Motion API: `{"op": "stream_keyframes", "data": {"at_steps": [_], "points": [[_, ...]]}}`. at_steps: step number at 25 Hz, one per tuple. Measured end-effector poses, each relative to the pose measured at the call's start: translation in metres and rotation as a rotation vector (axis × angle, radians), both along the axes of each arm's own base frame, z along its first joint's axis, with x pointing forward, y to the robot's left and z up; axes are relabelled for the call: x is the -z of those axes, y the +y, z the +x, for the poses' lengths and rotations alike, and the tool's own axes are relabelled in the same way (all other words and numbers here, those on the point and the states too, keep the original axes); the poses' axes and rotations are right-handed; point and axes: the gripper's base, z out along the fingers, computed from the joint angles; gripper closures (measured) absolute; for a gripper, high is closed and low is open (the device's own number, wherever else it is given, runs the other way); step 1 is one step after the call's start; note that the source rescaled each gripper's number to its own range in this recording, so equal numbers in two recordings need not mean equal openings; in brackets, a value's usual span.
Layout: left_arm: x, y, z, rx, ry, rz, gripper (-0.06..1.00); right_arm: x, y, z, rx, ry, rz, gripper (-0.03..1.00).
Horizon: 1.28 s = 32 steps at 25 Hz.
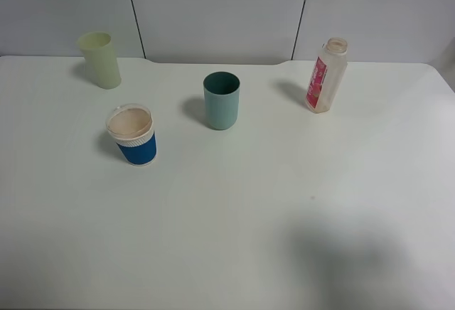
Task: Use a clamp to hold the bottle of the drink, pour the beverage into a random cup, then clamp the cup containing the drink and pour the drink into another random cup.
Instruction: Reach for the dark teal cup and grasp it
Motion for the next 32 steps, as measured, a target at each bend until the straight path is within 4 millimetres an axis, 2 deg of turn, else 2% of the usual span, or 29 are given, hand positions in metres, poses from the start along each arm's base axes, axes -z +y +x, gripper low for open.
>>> {"op": "stream_keyframes", "data": {"at_steps": [5, 14, 24, 28, 32], "points": [[0.003, -0.009, 0.018, 0.098, 0.076, -0.016, -0.05, 0.0, 0.0, 0.0, 0.0, 0.0, 0.0, -0.03], [0.01, -0.02, 0.034, 0.229, 0.184, -0.038, -0.05, 0.0, 0.0, 0.0, 0.0, 0.0, 0.0, -0.03], [0.027, -0.025, 0.07, 0.305, 0.33, -0.012, -0.05, 0.0, 0.0, 0.0, 0.0, 0.0, 0.0, -0.03], [0.034, -0.039, 0.078, 0.42, 0.371, 0.007, -0.05, 0.0, 0.0, 0.0, 0.0, 0.0, 0.0, -0.03], [0.038, -0.063, 0.082, 0.542, 0.362, 0.028, -0.05, 0.0, 0.0, 0.0, 0.0, 0.0, 0.0, -0.03]]}}
